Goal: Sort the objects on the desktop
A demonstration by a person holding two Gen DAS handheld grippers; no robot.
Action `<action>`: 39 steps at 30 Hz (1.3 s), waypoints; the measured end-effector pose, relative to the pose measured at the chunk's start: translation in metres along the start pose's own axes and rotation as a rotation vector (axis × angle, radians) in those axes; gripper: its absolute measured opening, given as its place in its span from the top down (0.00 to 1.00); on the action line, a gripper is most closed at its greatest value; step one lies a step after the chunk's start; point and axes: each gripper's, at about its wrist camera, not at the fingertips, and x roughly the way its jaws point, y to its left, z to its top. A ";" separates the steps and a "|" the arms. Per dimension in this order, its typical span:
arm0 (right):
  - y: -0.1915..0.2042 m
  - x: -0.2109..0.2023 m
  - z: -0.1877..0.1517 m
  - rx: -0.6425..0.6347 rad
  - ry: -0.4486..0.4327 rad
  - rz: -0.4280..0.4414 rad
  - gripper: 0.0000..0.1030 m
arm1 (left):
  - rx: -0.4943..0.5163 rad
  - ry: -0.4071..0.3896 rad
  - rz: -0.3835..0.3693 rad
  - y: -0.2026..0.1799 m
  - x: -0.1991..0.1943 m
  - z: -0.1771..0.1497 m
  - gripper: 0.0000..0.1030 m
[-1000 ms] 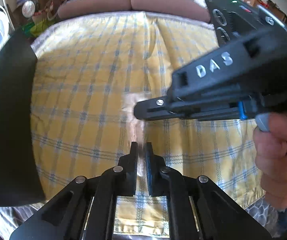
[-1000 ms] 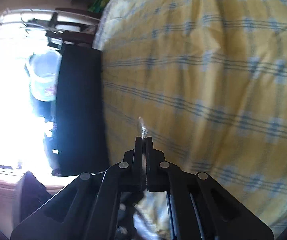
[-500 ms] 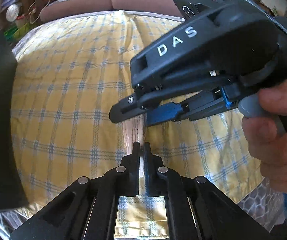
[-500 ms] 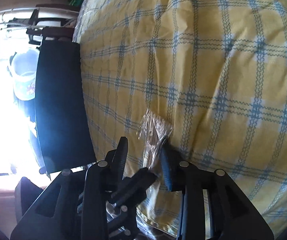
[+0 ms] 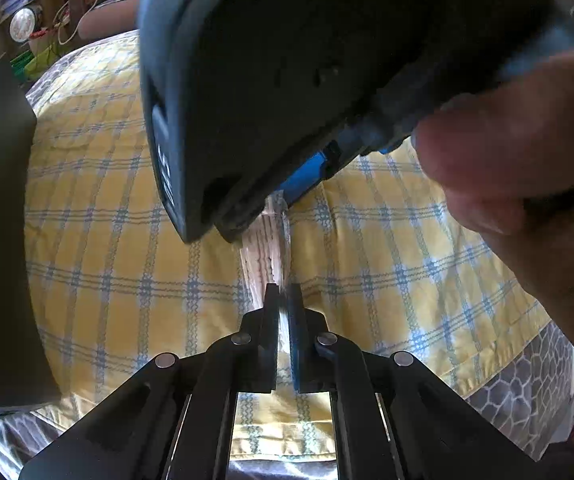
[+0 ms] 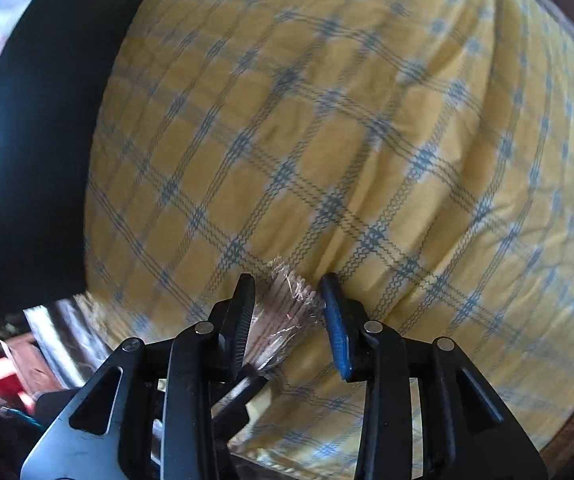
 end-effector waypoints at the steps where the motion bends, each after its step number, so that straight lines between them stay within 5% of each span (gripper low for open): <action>1: 0.002 0.000 -0.001 -0.006 -0.006 -0.009 0.67 | 0.000 0.002 0.001 0.000 0.000 0.000 0.97; 6: 0.006 0.000 -0.003 -0.028 -0.033 -0.032 0.76 | 0.015 0.021 0.005 -0.003 0.000 -0.001 0.94; 13: 0.003 -0.002 -0.005 -0.002 -0.085 -0.014 0.84 | -0.023 0.036 0.046 0.002 0.001 -0.003 0.71; 15: 0.003 -0.003 -0.005 -0.001 -0.096 -0.007 0.87 | -0.035 0.040 0.059 0.003 0.003 -0.002 0.76; 16: 0.002 -0.003 -0.005 0.004 -0.102 0.006 0.88 | -0.042 0.039 0.054 0.002 0.003 0.000 0.90; 23: -0.012 -0.003 -0.004 0.067 -0.110 0.130 0.91 | -0.050 0.052 0.019 -0.011 0.002 0.005 0.91; 39: 0.002 -0.059 -0.030 0.014 -0.256 0.117 0.91 | -0.084 -0.081 0.066 -0.018 -0.044 0.009 0.91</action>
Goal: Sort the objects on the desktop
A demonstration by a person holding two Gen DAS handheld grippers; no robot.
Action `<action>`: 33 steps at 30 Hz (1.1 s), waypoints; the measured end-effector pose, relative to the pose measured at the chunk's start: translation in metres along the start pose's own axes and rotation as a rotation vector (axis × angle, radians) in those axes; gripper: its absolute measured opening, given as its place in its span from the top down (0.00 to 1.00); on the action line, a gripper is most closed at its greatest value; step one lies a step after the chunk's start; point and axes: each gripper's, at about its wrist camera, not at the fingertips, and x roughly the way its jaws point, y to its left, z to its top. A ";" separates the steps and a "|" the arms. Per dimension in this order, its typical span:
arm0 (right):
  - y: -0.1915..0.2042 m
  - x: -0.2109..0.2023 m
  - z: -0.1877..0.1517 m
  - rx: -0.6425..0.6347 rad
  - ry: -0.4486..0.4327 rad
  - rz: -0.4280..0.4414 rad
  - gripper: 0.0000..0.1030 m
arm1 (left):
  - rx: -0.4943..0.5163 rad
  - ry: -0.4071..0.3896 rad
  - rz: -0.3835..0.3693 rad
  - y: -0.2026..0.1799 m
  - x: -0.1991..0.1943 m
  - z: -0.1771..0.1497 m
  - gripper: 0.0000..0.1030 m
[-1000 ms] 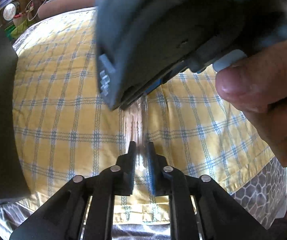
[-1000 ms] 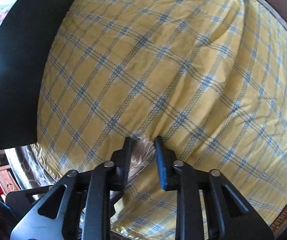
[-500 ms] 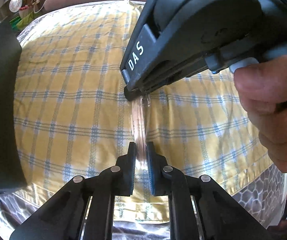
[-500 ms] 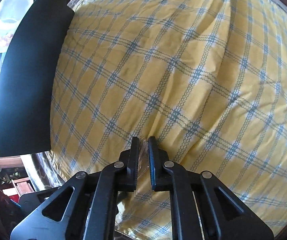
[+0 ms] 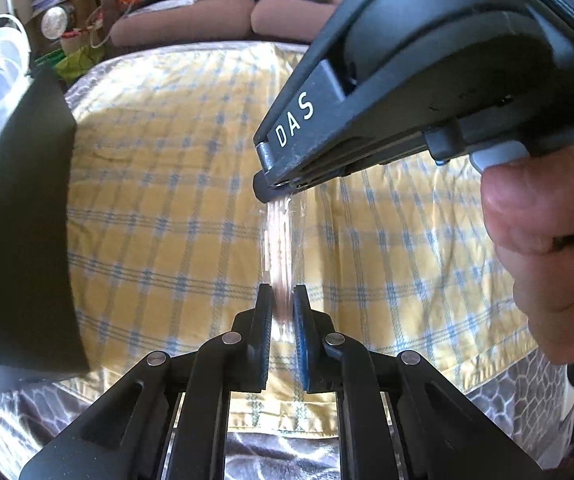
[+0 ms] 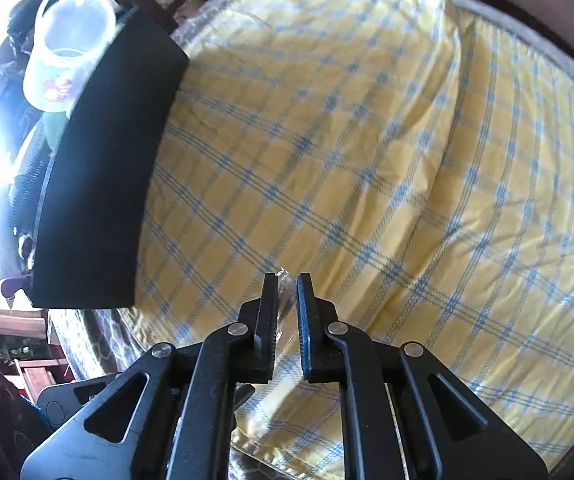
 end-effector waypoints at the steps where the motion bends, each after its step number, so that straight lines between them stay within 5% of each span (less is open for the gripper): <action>1: 0.004 -0.005 0.001 -0.009 -0.016 -0.003 0.91 | -0.007 -0.010 0.002 0.009 0.001 0.001 0.91; 7: 0.023 -0.023 0.004 -0.054 -0.069 -0.018 0.91 | -0.040 -0.062 0.025 0.003 -0.020 -0.018 0.91; 19: 0.067 -0.070 0.003 -0.144 -0.210 -0.116 0.92 | -0.106 -0.220 0.028 0.027 -0.053 -0.007 0.92; 33: 0.131 -0.126 0.006 -0.249 -0.385 -0.111 0.92 | -0.225 -0.448 0.025 0.064 -0.110 -0.009 0.92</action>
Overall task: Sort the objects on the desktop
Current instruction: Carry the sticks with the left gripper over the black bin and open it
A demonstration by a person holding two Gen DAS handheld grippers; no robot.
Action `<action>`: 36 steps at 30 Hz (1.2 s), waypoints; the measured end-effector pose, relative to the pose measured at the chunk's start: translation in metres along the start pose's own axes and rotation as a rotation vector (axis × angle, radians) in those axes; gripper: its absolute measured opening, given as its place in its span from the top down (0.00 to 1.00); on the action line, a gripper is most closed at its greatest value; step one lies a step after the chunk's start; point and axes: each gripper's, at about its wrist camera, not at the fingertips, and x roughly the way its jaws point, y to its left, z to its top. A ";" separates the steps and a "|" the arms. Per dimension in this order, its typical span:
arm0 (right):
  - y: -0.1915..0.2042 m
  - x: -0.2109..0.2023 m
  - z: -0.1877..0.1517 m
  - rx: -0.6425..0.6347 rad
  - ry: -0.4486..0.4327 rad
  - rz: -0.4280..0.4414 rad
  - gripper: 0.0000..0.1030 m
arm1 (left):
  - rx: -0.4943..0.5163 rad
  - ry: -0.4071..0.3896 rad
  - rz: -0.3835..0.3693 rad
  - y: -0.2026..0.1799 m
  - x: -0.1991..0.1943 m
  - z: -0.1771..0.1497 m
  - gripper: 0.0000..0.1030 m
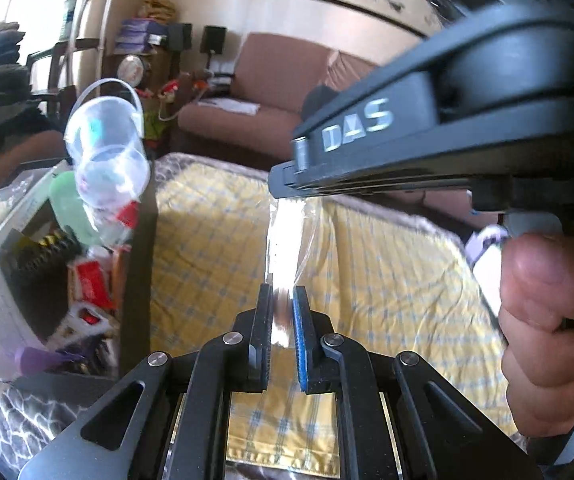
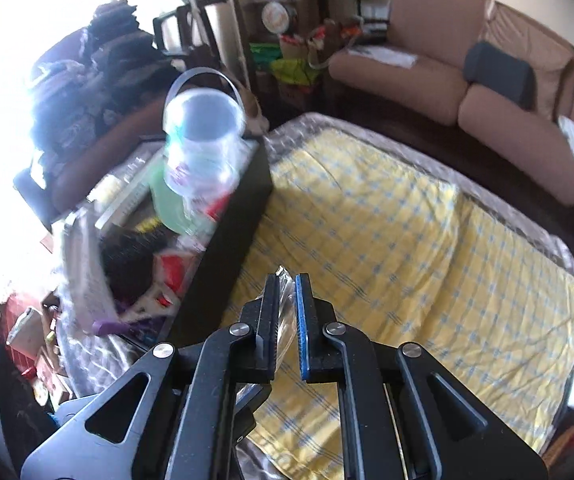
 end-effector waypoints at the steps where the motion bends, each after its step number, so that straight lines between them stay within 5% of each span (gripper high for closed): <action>1: 0.004 -0.003 0.003 0.001 -0.008 0.017 0.92 | -0.006 -0.018 0.014 0.005 -0.003 0.003 0.91; 15: 0.102 -0.013 0.069 -0.121 -0.186 0.096 0.91 | -0.061 -0.195 0.167 0.094 -0.043 0.062 0.89; 24: 0.154 0.062 0.122 -0.120 -0.081 0.245 0.93 | -0.230 -0.056 0.251 0.181 -0.022 0.093 0.90; 29: 0.159 0.113 0.135 -0.071 0.009 0.290 0.93 | -0.312 0.006 0.232 0.215 -0.002 0.090 0.90; 36: 0.158 0.145 0.141 -0.023 0.008 0.288 0.97 | -0.232 0.009 0.267 0.228 0.001 0.072 0.90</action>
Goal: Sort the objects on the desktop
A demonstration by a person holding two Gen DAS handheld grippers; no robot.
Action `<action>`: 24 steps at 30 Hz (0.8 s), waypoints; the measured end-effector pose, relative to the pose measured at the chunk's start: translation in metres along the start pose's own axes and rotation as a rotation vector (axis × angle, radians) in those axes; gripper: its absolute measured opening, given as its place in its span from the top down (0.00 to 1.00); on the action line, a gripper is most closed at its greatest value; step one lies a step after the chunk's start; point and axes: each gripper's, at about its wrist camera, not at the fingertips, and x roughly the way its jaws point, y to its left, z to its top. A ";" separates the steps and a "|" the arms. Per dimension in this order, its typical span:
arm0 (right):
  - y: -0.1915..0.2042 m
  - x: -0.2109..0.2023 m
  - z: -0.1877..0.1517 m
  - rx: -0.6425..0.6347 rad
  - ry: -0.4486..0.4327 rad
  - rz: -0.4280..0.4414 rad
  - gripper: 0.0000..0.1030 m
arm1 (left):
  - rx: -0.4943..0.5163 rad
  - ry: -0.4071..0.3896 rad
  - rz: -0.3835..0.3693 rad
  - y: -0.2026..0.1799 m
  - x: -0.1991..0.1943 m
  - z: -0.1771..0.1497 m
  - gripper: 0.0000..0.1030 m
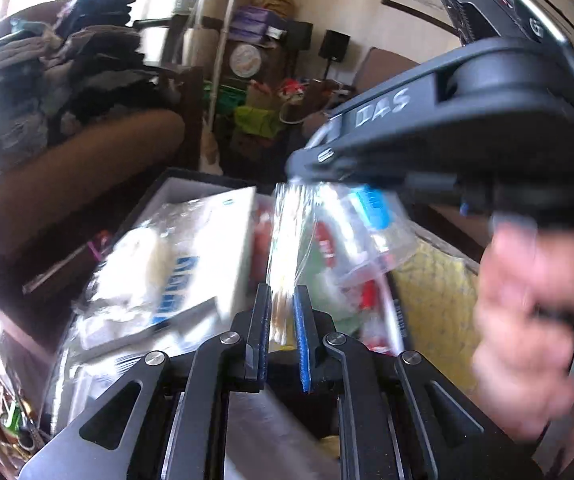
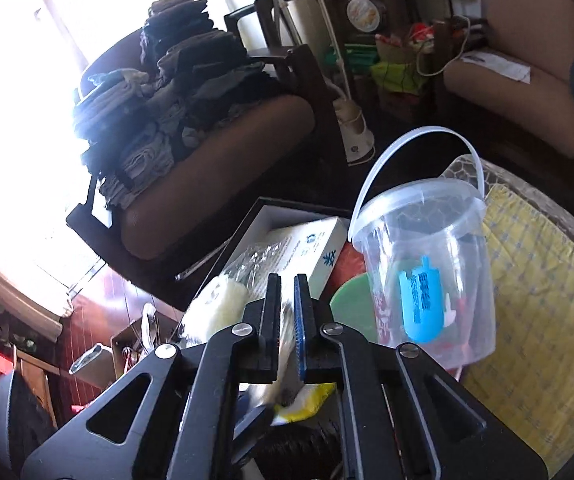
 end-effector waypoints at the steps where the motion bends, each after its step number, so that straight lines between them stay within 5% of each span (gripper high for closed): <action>1: 0.000 0.001 0.003 0.000 -0.016 -0.013 0.97 | -0.062 0.015 -0.019 0.011 0.001 -0.003 0.91; 3: 0.000 0.005 0.009 0.005 -0.021 -0.018 0.97 | -0.150 0.030 -0.088 0.023 -0.001 -0.005 0.91; 5: 0.000 0.014 0.015 0.022 -0.009 -0.025 0.96 | -0.140 0.004 -0.078 0.022 -0.010 -0.003 0.89; 6: 0.001 0.017 0.017 0.024 -0.003 -0.036 0.93 | -0.121 -0.017 -0.057 0.019 -0.016 -0.003 0.85; 8: 0.002 0.018 0.018 0.035 -0.004 -0.073 0.93 | -0.106 -0.045 -0.057 0.014 -0.023 -0.005 0.60; 12: 0.005 0.007 0.011 0.064 -0.008 -0.080 0.92 | -0.094 -0.079 -0.036 0.012 -0.035 -0.005 0.51; 13: 0.006 0.001 0.009 0.062 -0.012 -0.089 0.91 | -0.087 -0.082 -0.030 0.011 -0.037 -0.006 0.43; 18: 0.013 -0.045 -0.018 0.028 -0.095 -0.113 0.85 | -0.070 -0.137 0.069 0.015 -0.060 -0.022 0.31; 24: 0.026 -0.090 -0.062 -0.073 -0.131 -0.193 0.84 | -0.184 -0.231 0.023 0.017 -0.096 -0.039 0.18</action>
